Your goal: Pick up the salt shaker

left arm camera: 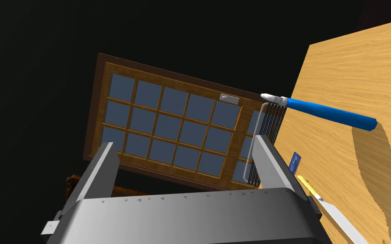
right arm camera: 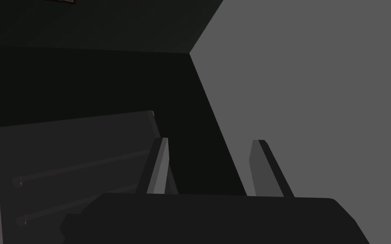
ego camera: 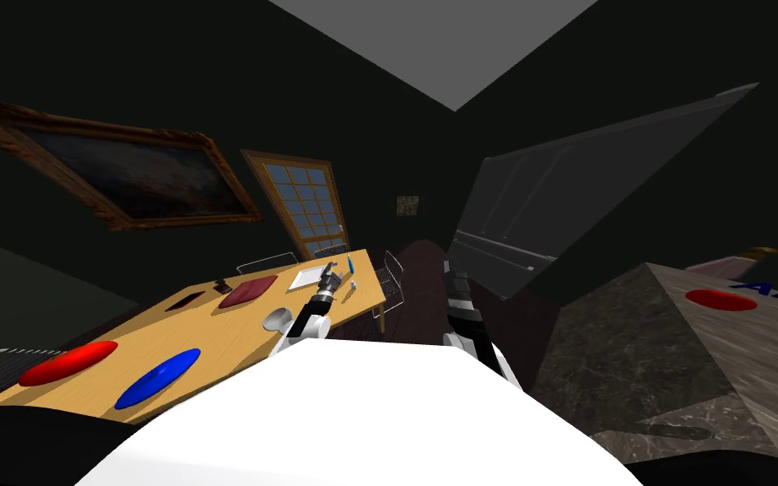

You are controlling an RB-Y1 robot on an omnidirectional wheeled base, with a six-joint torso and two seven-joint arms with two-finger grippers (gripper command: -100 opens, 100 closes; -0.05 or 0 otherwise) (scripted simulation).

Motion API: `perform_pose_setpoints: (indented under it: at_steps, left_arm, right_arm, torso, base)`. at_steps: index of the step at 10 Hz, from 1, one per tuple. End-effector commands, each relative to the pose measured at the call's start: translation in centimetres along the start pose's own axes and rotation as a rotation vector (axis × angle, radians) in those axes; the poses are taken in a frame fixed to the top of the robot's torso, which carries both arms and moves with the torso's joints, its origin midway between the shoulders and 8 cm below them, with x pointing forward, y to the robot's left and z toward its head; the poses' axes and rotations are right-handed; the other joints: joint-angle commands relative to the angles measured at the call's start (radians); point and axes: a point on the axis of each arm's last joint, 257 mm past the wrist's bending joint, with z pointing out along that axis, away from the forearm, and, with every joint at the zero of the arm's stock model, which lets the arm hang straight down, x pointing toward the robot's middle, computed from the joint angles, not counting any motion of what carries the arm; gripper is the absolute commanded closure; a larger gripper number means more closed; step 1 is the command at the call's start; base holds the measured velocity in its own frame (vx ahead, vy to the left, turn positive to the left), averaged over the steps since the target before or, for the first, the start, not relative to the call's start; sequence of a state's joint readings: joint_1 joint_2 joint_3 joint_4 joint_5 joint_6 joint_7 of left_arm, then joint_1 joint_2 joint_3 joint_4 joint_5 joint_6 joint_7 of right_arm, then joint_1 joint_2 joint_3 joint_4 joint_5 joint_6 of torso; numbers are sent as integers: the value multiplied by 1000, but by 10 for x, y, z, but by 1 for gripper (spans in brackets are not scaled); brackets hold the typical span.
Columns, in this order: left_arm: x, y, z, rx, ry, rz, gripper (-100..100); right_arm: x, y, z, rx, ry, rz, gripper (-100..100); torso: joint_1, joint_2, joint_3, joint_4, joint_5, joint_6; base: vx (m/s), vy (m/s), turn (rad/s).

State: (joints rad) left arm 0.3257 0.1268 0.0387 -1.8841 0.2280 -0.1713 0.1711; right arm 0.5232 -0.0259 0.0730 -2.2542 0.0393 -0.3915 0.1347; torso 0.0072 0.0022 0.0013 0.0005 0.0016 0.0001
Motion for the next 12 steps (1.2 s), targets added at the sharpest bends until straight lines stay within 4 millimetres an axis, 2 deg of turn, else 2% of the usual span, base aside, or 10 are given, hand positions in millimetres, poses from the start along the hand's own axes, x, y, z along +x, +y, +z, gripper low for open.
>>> perform_pose_setpoints:
  at_steps: [1, 2, 3, 7, 8, 9, 10, 11, 12]
  left_arm:
    - [-10, 21, -4, -52, -17, -19, -100]
    - [-17, 38, 0, -98, -30, -48, -100]
    - [-18, 41, -1, -104, -33, -48, -100]
    - [-35, 80, 2, -207, -72, -108, -100]
    - [-44, 99, 3, -257, -95, -139, -100]
    - [-49, 109, 8, -286, -109, -172, -100]
    - [-53, 118, 4, -306, -120, -171, -100]
    - [-53, 118, 4, -306, -120, -171, -100]
    - [-61, 132, 5, -344, -142, -203, -100]
  right_arm:
    - [0, 0, 0, 0, 0, 0, 0]
    - [0, 0, 0, 0, 0, 0, 0]
    - [0, 0, 0, 0, 0, 0, 0]
    - [0, 0, 0, 0, 0, 0, 0]
    - [0, 0, 0, 0, 0, 0, 0]
    - [0, 0, 0, 0, 0, 0, 0]
    - [0, 0, 0, 0, 0, 0, 0]
    - [0, 0, 0, 0, 0, 0, 0]
    - [0, 0, 0, 0, 0, 0, 0]
  torso:
    - [0, 0, 0, 0, 0, 0]
    - [-2, -1, 0, 0, 0, -1]
    - [-3, -1, -1, 0, -1, 0]
    - [-4, -2, -1, 0, -1, 0]
    - [-4, -2, -1, 0, -1, 0]
    - [-4, -2, -1, 0, -1, 0]
    - [-4, -2, -1, 0, -1, 0]
    - [-4, -2, -1, 0, -1, -1]
    - [-5, -2, -1, 0, -1, -1]
  base:
    - [-31, 72, -59]
    - [-25, 47, -87]
    - [-18, 34, -42]
    - [-21, 40, -63]
    - [-19, 37, -87]
    - [-25, 52, -126]
    - [-20, 45, -48]
    - [-11, 18, 15]
    - [-12, 17, -66]
